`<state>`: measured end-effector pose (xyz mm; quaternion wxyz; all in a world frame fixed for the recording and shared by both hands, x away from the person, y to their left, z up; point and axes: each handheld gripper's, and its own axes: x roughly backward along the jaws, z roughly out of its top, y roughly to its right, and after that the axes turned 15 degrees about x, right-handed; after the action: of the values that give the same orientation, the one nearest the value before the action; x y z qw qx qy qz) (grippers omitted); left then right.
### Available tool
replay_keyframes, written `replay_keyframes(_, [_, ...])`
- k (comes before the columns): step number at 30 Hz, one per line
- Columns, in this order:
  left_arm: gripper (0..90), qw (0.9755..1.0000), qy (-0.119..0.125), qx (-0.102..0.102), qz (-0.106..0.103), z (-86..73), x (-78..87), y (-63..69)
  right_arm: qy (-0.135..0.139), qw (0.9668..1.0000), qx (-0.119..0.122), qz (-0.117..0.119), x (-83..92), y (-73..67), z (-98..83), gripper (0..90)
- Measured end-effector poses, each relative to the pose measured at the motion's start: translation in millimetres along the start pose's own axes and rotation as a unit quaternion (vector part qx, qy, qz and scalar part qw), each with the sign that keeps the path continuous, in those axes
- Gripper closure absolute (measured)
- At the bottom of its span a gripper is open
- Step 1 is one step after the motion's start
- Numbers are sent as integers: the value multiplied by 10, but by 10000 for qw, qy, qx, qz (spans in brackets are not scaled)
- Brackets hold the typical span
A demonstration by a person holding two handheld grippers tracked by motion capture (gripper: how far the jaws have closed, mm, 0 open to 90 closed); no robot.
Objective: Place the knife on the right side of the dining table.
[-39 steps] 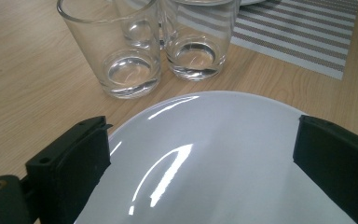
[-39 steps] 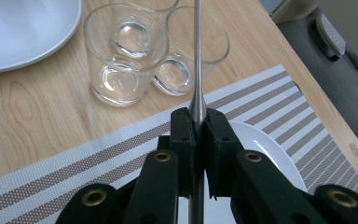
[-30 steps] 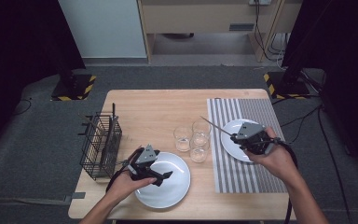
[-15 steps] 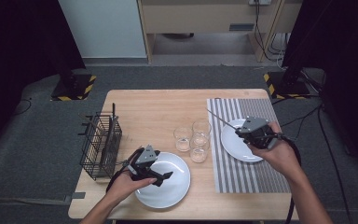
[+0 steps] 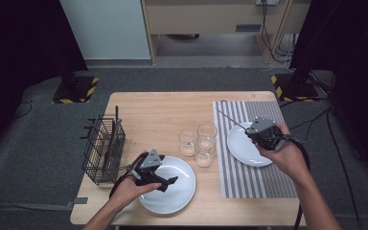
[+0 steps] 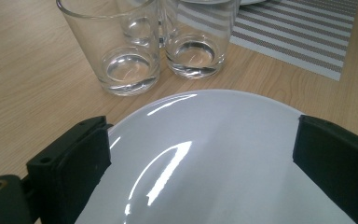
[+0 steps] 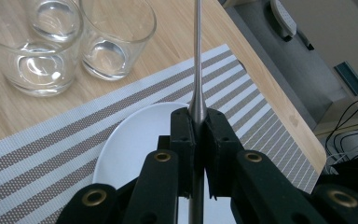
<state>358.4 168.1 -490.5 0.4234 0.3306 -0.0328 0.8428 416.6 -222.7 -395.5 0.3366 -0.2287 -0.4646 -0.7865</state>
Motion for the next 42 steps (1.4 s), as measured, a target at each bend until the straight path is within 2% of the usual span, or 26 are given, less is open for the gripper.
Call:
replay_keyframes(5, [34, 10000, 6, 36, -14, 6, -6, -6, -68, 10000, -4, -11, -55, 36, -19, 833])
replay_keyframes(13, [36, 10000, 16, 97, -13, 4, 0, -32, -342, 9992, 193, -109, -143, 163, 2, 833])
replay_keyframes(30, [38, 9998, 16, 198, 25, -15, 18, -60, -611, 9976, 245, -194, -388, 423, -47, 833])
replay_keyframes(42, [38, 9996, -12, 297, 32, -34, 4, -46, -774, 9962, 375, -137, -595, 575, -135, 833])
